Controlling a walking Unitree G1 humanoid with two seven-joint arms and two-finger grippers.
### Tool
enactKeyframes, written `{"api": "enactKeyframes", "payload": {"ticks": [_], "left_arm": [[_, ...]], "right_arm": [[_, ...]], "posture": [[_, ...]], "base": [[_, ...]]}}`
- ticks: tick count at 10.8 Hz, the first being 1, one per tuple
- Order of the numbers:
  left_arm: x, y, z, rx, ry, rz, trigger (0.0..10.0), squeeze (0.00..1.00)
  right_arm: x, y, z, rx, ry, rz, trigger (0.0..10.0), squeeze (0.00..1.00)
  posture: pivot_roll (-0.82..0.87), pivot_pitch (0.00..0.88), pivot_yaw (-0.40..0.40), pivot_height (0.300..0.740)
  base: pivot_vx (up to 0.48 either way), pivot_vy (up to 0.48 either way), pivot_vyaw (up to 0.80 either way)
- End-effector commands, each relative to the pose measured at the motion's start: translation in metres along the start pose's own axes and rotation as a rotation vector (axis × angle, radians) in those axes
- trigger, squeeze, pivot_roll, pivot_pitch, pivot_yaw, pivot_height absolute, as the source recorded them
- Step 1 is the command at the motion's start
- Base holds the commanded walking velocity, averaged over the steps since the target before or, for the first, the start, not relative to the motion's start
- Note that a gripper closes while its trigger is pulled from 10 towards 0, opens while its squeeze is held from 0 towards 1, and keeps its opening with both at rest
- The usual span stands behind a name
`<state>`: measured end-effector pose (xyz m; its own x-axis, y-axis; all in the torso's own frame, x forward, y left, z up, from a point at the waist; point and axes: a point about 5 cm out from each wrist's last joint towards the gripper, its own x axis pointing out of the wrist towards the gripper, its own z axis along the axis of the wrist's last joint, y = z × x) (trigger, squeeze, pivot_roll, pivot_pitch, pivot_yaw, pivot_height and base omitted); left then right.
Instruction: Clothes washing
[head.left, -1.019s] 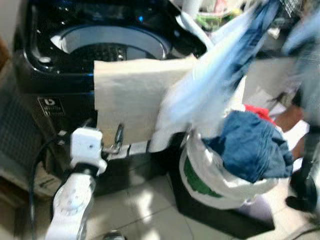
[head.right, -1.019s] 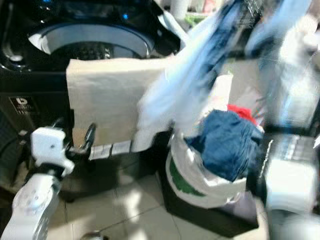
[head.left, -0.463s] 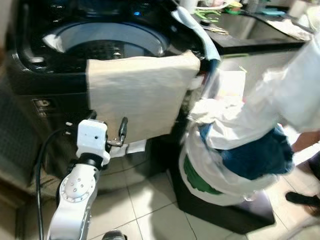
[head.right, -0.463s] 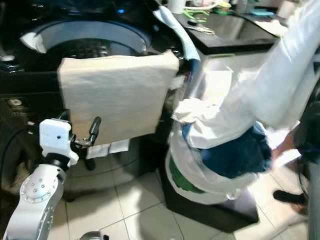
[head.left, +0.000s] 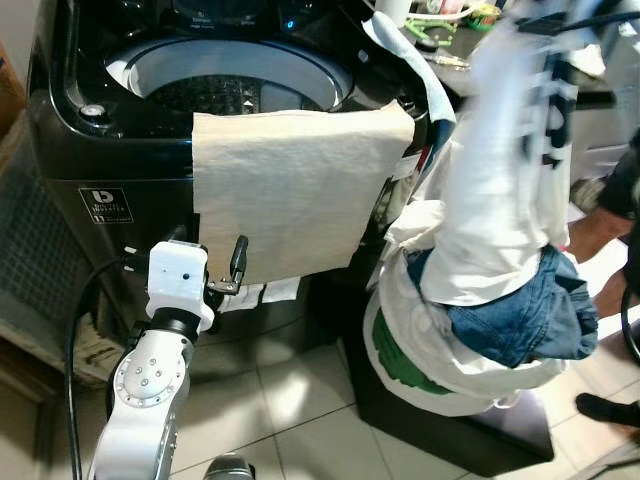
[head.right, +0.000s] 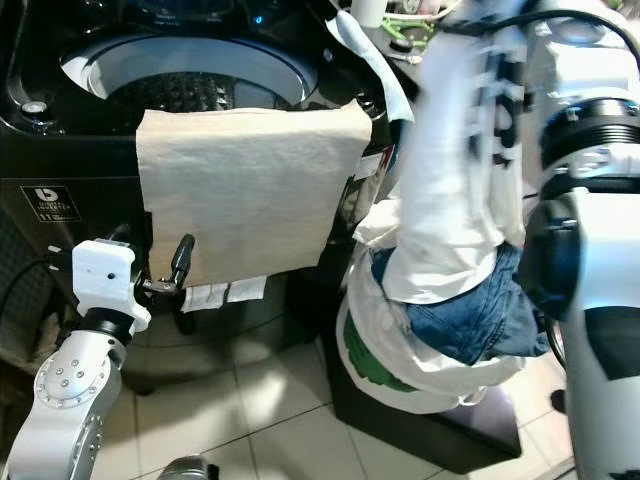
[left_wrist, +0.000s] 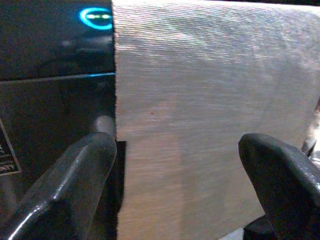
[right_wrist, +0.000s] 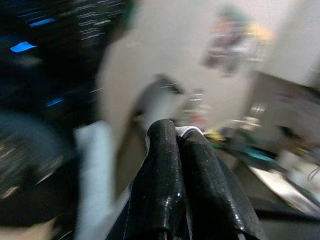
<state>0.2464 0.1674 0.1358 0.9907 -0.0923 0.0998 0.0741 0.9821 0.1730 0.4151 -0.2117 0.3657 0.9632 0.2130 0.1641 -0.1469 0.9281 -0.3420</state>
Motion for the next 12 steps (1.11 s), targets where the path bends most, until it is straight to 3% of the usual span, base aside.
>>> {"api": "enactKeyframes", "payload": {"ticks": [1, 6, 8, 9, 11, 12], "left_arm": [[-0.001, -0.005, -0.001, 0.0, 0.004, -0.009, 10.0, 0.0], [-0.001, -0.006, -0.002, -0.001, 0.012, -0.002, 10.0, 0.0], [-0.002, -0.006, -0.001, -0.007, 0.005, 0.011, 10.0, 0.0], [-0.003, -0.005, -0.003, -0.046, 0.011, 0.018, 10.0, 0.0], [-0.003, -0.004, -0.004, -0.046, 0.015, 0.025, 10.0, 0.0], [-0.001, -0.005, -0.003, -0.05, 0.012, 0.027, 10.0, 0.0]], "right_arm": [[-0.001, 0.006, -0.007, -0.037, 0.032, 0.1, 10.0, 0.0], [-0.001, 0.013, -0.005, -0.018, 0.023, 0.23, 10.0, 0.0], [-0.001, 0.015, -0.004, -0.013, -0.003, 0.226, 10.0, 0.0], [0.0, 0.014, 0.006, -0.007, -0.041, 0.222, 10.0, 0.0], [0.002, 0.015, 0.025, -0.019, -0.115, 0.228, 10.0, 0.0], [0.003, 0.01, 0.036, -0.007, -0.165, 0.134, 10.0, 0.0]], "posture": [[0.23, 0.0, -0.155, 0.74], [0.22, 0.0, -0.155, 0.74], [0.23, 0.0, -0.157, 0.74], [0.23, 0.0, -0.159, 0.74], [0.23, 0.0, -0.163, 0.74], [0.23, 0.0, -0.169, 0.74]], "base": [[0.0, 0.0, 0.0], [0.0, 0.0, 0.0], [0.0, -0.403, 0.0], [0.0, 0.0, 0.0], [0.0, 0.0, 0.0], [0.0, 0.0, 0.0]]}}
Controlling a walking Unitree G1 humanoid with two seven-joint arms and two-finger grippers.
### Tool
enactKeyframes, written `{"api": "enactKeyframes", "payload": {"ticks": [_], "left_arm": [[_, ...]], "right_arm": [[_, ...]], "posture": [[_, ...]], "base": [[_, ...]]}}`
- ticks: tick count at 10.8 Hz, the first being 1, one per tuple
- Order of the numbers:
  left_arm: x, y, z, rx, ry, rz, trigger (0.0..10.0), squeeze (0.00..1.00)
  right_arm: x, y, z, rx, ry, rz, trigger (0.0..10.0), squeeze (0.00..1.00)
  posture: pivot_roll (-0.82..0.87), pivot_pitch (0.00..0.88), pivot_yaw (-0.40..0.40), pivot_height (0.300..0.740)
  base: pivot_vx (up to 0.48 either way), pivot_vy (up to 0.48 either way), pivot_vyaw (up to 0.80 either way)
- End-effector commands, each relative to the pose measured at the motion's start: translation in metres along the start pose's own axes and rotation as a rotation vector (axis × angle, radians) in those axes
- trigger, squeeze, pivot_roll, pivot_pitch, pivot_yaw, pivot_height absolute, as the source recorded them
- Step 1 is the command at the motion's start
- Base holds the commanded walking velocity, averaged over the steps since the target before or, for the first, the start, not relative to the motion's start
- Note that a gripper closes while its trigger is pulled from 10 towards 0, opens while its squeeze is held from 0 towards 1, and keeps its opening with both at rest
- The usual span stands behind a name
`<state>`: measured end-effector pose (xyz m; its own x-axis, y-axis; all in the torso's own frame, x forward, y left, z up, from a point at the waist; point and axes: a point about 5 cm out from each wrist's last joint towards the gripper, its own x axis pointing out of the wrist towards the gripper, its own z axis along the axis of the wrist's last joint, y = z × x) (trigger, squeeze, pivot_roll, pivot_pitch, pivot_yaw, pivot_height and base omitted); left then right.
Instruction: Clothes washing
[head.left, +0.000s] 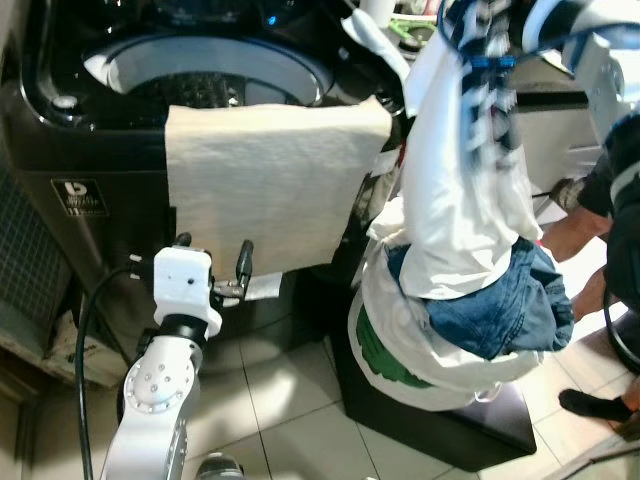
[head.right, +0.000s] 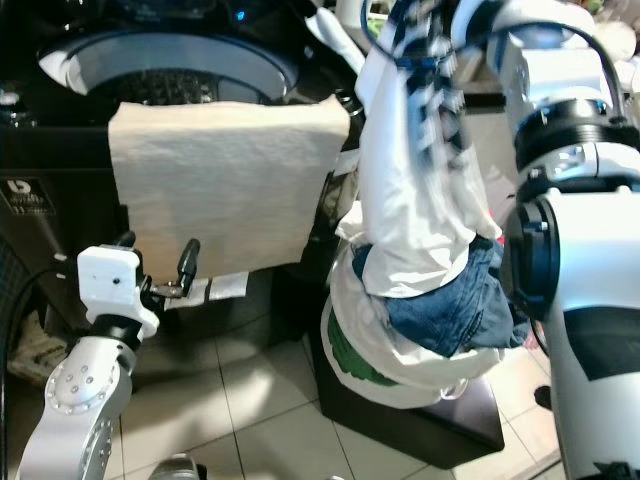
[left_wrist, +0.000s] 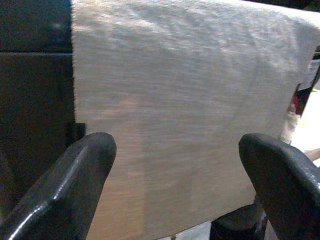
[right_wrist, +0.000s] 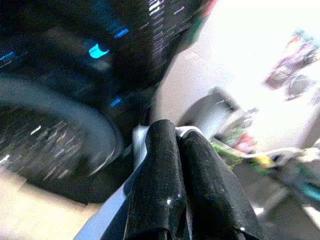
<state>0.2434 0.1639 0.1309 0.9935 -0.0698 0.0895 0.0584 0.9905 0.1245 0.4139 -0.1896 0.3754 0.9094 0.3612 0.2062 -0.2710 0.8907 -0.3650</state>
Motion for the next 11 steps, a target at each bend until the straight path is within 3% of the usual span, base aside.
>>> {"api": "enactKeyframes", "payload": {"ticks": [1, 2, 5, 6, 9, 10, 11], "left_arm": [[0.003, -0.001, 0.002, -0.007, -0.006, 0.007, 10.0, 0.0], [0.004, -0.003, 0.004, -0.02, -0.012, 0.003, 10.0, 0.0], [0.009, -0.011, 0.01, -0.03, -0.034, -0.042, 10.0, 0.0], [0.012, -0.012, 0.013, -0.033, -0.043, -0.048, 10.0, 0.0], [0.01, -0.012, 0.011, -0.038, -0.034, -0.053, 10.0, 0.0], [0.009, -0.013, 0.009, -0.039, -0.029, -0.052, 10.0, 0.0], [0.009, -0.013, 0.009, -0.04, -0.025, -0.048, 10.0, 0.0]], "right_arm": [[-0.001, -0.011, 0.024, -0.013, -0.088, -0.078, 10.0, 0.0], [0.001, -0.011, 0.017, -0.011, -0.095, -0.225, 10.0, 0.0], [0.012, 0.028, -0.018, -0.007, -0.043, -0.247, 10.0, 0.0], [0.016, 0.037, -0.02, -0.03, -0.045, -0.284, 10.0, 0.0], [0.026, 0.048, 0.008, -0.061, -0.098, -0.352, 10.0, 0.0], [0.031, 0.056, 0.018, -0.032, -0.131, -0.316, 10.0, 0.0], [0.036, 0.073, 0.02, 0.022, -0.128, -0.197, 10.0, 0.0]], "posture": [[0.23, 0.0, -0.17, 0.74], [0.23, 0.0, -0.171, 0.74], [0.22, 0.0, -0.159, 0.74], [0.23, 0.0, -0.158, 0.74], [0.25, 0.0, -0.177, 0.74], [0.25, 0.0, -0.185, 0.74], [0.25, 0.0, -0.194, 0.74]], "base": [[0.0, 0.0, 0.0], [0.0, 0.0, 0.0], [0.0, 0.0, 0.0], [0.0, 0.0, 0.0], [0.0, 0.0, 0.0], [0.0, 0.0, 0.0], [0.0, 0.0, 0.0]]}}
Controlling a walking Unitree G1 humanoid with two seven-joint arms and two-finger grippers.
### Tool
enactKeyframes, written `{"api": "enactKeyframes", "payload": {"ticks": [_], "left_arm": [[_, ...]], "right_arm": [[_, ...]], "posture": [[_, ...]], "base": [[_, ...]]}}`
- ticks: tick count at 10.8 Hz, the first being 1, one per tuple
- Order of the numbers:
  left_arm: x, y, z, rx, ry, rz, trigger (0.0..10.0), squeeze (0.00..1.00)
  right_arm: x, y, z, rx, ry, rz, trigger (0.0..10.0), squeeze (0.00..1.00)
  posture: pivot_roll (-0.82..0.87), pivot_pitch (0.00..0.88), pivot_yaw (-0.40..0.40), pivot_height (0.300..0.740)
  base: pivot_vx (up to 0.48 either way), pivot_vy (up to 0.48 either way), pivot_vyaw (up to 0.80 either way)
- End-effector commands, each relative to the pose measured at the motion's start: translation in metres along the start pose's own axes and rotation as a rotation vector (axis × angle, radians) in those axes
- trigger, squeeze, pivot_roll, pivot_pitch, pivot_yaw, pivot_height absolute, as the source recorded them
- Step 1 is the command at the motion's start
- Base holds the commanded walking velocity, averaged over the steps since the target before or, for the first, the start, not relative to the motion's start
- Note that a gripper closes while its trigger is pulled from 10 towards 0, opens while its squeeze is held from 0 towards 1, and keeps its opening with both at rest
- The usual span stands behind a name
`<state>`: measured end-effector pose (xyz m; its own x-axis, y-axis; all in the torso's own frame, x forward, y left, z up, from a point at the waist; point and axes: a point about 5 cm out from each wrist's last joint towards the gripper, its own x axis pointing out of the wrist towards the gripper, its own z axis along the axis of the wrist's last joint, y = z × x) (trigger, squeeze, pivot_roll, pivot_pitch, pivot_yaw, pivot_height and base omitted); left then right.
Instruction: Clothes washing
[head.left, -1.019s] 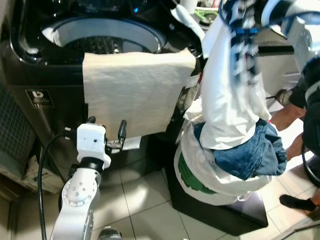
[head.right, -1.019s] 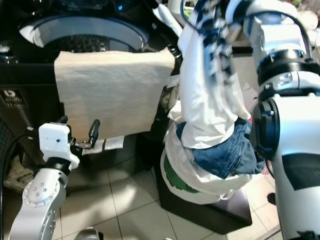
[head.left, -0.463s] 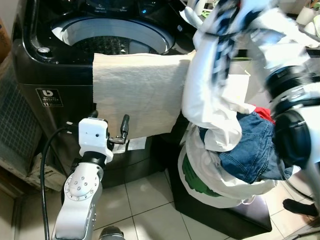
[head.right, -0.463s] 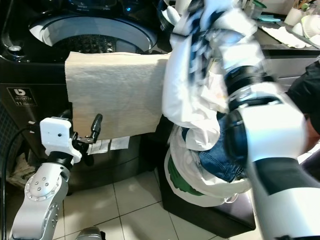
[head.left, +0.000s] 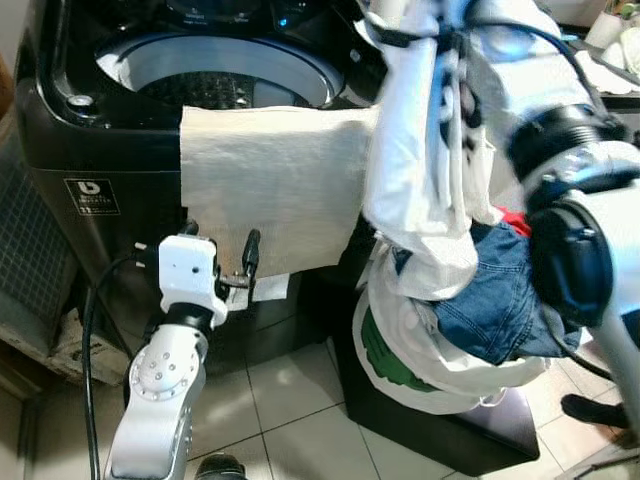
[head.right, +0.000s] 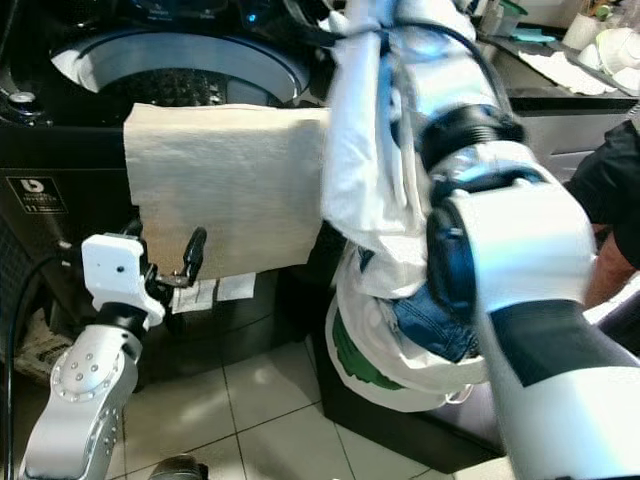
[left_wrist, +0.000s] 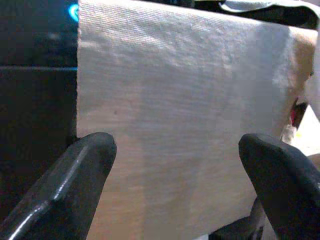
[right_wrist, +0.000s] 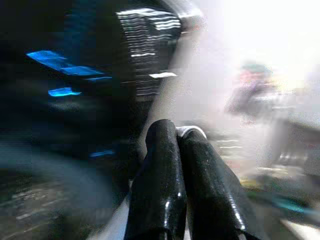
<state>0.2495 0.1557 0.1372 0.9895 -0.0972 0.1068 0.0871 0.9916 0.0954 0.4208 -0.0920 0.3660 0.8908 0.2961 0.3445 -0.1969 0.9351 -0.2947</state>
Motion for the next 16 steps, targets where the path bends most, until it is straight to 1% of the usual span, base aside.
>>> {"api": "enactKeyframes", "payload": {"ticks": [1, 2, 3, 4, 5, 6, 7, 8, 9, 10, 11, 12, 13, 14, 16], "left_arm": [[0.001, -0.005, 0.001, -0.01, 0.0, -0.012, 10.0, 0.0], [0.0, -0.004, 0.0, -0.01, 0.004, -0.008, 10.0, 0.0], [0.0, -0.004, 0.0, -0.008, 0.007, -0.009, 10.0, 0.0], [0.001, -0.005, 0.0, -0.005, 0.007, -0.013, 10.0, 0.0], [0.002, -0.005, 0.001, -0.004, 0.007, -0.017, 10.0, 0.0], [0.002, -0.006, 0.001, -0.009, 0.005, -0.022, 10.0, 0.0], [0.002, -0.01, 0.004, -0.019, -0.007, -0.045, 10.0, 0.0], [0.003, -0.012, 0.006, -0.026, -0.011, -0.057, 10.0, 0.0], [0.002, -0.012, 0.006, -0.026, -0.001, -0.072, 10.0, 0.0], [0.001, -0.01, 0.001, -0.019, 0.02, -0.075, 10.0, 0.0], [0.002, -0.01, -0.001, -0.022, 0.035, -0.08, 10.0, 0.0], [0.004, -0.013, -0.004, -0.006, 0.054, -0.09, 10.0, 0.0], [0.006, -0.012, -0.007, 0.001, 0.072, -0.084, 10.0, 0.0], [0.007, -0.012, -0.007, -0.002, 0.072, -0.081, 10.0, 0.0], [0.01, -0.018, -0.006, -0.009, 0.072, -0.096, 10.0, 0.0]], "right_arm": [[0.0, 0.029, -0.007, 0.082, 0.037, 0.224, 10.0, 0.0], [-0.004, 0.049, -0.017, 0.089, 0.061, 0.356, 10.0, 0.0], [-0.011, 0.071, -0.033, 0.066, 0.093, 0.476, 10.0, 0.0], [-0.02, 0.084, -0.05, 0.053, 0.117, 0.549, 10.0, 0.0], [-0.03, 0.096, -0.067, 0.065, 0.148, 0.635, 10.0, 0.0], [-0.038, 0.105, -0.076, 0.085, 0.149, 0.709, 10.0, 0.0], [-0.045, 0.115, -0.075, 0.148, 0.094, 0.778, 10.0, 0.0], [-0.045, 0.116, -0.071, 0.168, 0.065, 0.785, 10.0, 0.0], [-0.047, 0.115, -0.06, 0.192, 0.001, 0.798, 10.0, 0.0], [-0.045, 0.107, -0.046, 0.205, -0.053, 0.792, 10.0, 0.0], [-0.042, 0.099, -0.038, 0.226, -0.076, 0.773, 10.0, 0.0], [-0.044, 0.1, -0.038, 0.241, -0.069, 0.766, 10.0, 0.0], [-0.049, 0.105, -0.036, 0.252, -0.073, 0.791, 10.0, 0.0], [-0.052, 0.108, -0.035, 0.264, -0.074, 0.802, 10.0, 0.0], [-0.05, 0.114, -0.04, 0.316, -0.06, 0.711, 10.0, 0.0]], "posture": [[0.26, 0.0, -0.199, 0.74], [0.26, 0.0, -0.198, 0.74], [0.26, 0.0, -0.196, 0.74], [0.25, 0.0, -0.196, 0.74], [0.25, 0.0, -0.195, 0.74], [0.25, 0.0, -0.196, 0.74], [0.25, 0.0, -0.195, 0.74], [0.25, 0.0, -0.195, 0.74], [0.25, 0.0, -0.191, 0.74], [0.25, 0.0, -0.187, 0.74], [0.24, 0.0, -0.182, 0.74], [0.23, 0.0, -0.183, 0.74], [0.23, 0.0, -0.183, 0.74], [0.23, 0.0, -0.183, 0.74], [0.23, 0.0, -0.186, 0.74]], "base": [[0.0, 0.0, 0.0], [0.0, 0.0, 0.0], [0.0, 0.0, 0.0], [0.0, 0.0, 0.0], [0.0, 0.0, 0.0], [0.0, 0.0, 0.0], [0.0, 0.0, 0.0], [0.0, 0.0, 0.0], [0.0, 0.0, 0.0], [0.0, 0.0, 0.0], [0.0, 0.0, 0.0], [0.0, 0.0, 0.0], [0.0, 0.0, 0.0], [0.0, 0.0, 0.0], [0.0, 0.0, 0.0]]}}
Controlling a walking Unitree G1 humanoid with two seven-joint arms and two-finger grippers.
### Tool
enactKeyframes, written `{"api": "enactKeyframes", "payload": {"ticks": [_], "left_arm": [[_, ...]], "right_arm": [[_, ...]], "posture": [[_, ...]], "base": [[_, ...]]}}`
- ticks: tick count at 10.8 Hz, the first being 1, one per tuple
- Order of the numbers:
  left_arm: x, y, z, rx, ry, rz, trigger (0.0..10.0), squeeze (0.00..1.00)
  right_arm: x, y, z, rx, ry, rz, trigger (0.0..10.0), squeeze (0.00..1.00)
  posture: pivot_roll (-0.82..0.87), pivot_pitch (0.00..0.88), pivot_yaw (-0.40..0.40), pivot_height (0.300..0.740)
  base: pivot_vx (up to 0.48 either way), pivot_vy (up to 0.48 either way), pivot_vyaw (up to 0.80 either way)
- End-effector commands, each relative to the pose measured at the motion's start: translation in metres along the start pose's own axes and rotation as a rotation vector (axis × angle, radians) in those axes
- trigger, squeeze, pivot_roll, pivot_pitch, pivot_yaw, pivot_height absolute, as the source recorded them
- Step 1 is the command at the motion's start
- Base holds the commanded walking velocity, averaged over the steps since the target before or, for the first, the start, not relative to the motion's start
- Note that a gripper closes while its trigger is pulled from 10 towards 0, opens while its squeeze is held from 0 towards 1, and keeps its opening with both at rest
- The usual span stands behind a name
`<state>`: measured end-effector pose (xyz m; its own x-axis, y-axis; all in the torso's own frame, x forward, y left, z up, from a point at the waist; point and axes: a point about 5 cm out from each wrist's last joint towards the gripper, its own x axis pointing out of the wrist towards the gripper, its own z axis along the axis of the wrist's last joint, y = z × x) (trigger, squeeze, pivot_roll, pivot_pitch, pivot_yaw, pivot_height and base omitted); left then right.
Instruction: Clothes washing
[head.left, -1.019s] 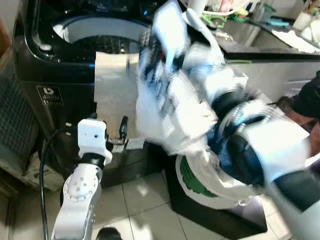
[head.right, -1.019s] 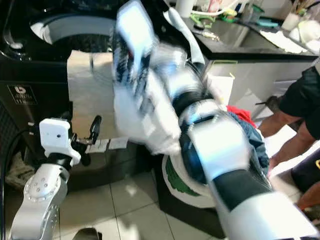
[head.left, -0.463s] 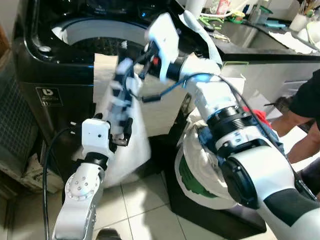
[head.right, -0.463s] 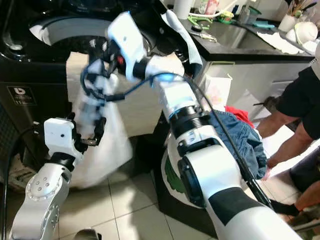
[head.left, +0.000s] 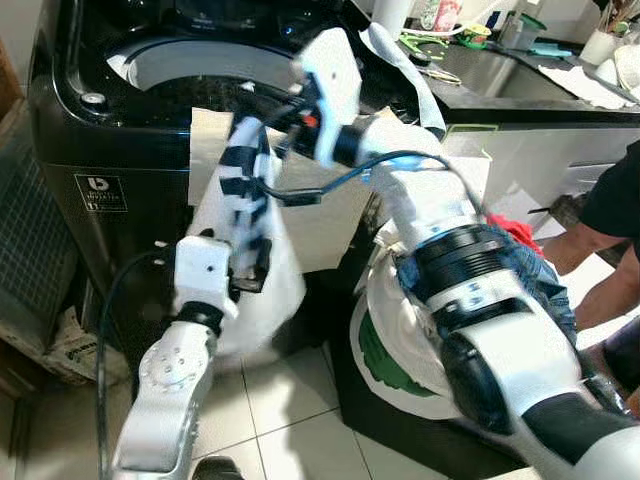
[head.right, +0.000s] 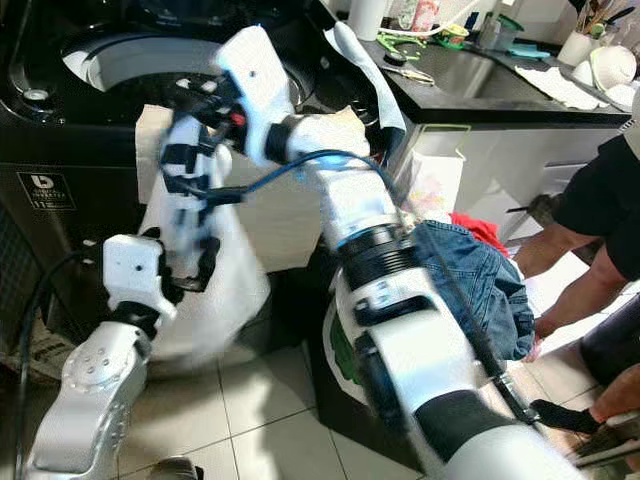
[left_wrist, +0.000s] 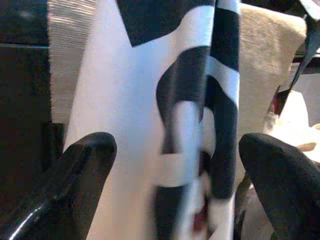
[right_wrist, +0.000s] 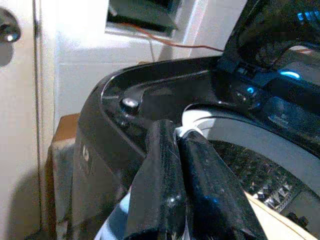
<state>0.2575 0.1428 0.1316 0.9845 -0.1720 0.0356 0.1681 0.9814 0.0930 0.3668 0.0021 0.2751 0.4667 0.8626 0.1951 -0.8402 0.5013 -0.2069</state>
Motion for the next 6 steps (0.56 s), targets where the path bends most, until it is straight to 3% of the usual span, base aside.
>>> {"api": "enactKeyframes", "payload": {"ticks": [1, 4, 6], "left_arm": [[0.003, -0.007, -0.001, 0.006, 0.01, -0.015, 10.0, 0.0], [0.006, -0.009, -0.002, 0.0, 0.021, -0.024, 10.0, 0.0], [0.007, -0.013, -0.001, -0.004, 0.017, -0.036, 10.0, 0.0]], "right_arm": [[-0.005, -0.005, -0.003, -0.004, -0.006, -0.05, 10.0, 0.0], [0.007, 0.013, 0.001, 0.045, -0.071, -0.054, 10.0, 0.0], [0.018, 0.021, 0.008, 0.003, -0.132, -0.103, 10.0, 0.0]], "posture": [[0.23, 0.0, -0.186, 0.74], [0.23, 0.0, -0.182, 0.74], [0.23, 0.0, -0.187, 0.74]], "base": [[0.0, 0.0, 0.0], [0.0, 0.0, 0.0], [0.0, 0.0, 0.0]]}}
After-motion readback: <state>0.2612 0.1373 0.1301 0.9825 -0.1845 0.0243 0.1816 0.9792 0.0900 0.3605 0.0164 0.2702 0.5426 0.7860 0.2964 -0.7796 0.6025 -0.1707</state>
